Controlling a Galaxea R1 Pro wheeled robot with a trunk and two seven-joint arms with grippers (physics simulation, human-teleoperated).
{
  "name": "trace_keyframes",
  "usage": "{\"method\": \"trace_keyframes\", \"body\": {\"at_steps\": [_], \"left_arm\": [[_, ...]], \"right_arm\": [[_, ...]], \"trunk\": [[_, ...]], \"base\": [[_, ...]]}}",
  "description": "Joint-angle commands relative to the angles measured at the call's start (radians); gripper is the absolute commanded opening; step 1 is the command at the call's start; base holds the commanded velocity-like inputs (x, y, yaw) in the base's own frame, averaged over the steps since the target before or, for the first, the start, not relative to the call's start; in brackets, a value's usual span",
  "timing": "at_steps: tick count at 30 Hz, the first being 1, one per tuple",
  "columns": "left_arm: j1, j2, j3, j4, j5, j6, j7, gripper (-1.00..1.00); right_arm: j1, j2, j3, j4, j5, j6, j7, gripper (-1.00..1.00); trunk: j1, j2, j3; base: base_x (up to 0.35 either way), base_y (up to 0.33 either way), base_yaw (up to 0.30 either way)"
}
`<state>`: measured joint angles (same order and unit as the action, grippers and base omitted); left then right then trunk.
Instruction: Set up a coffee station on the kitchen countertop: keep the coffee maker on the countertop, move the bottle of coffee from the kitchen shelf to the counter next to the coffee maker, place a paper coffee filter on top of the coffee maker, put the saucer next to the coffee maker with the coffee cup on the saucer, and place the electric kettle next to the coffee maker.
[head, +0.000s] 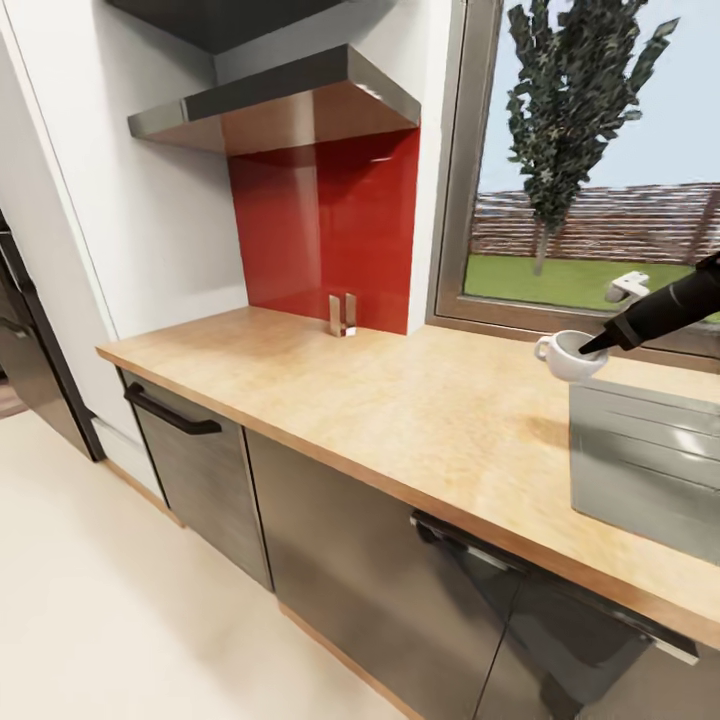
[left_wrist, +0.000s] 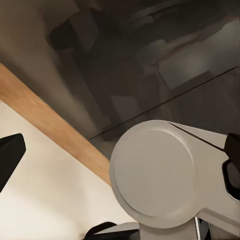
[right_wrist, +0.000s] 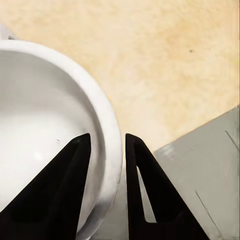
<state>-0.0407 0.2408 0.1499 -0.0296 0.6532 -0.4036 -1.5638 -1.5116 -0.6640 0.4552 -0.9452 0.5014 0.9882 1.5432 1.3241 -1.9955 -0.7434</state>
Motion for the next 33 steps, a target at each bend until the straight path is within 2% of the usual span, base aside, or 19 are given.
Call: {"method": "trace_keyframes", "body": {"at_steps": [1, 7, 22, 33], "left_arm": [[-0.001, 0.0, 0.008, 0.001, -0.006, -0.008, -0.002, 1.0], [-0.001, 0.0, 0.008, 0.001, -0.005, -0.008, -0.002, 1.0], [-0.001, 0.0, 0.008, 0.001, -0.006, -0.008, -0.002, 1.0], [-0.001, 0.0, 0.008, 0.002, -0.006, -0.007, -0.002, 1.0]], "right_arm": [[-0.001, -0.001, 0.002, -0.001, 0.004, 0.01, 0.009, -1.0], [0.005, -0.002, 0.002, -0.002, -0.017, 0.01, 0.009, -1.0], [0.008, -0.002, 0.002, -0.006, -0.021, 0.01, 0.01, -1.0], [0.017, -0.002, 0.002, -0.005, -0.021, 0.009, 0.009, -1.0]], "trunk": [[0.0, 0.0, 0.0], [0.0, 0.0, 0.006], [0.0, 0.0, 0.023], [0.0, 0.0, 0.028]], "base": [[0.0, 0.0, -0.197], [0.0, 0.0, -0.198], [0.0, 0.0, -0.199], [-0.13, 0.096, -0.127]]}}
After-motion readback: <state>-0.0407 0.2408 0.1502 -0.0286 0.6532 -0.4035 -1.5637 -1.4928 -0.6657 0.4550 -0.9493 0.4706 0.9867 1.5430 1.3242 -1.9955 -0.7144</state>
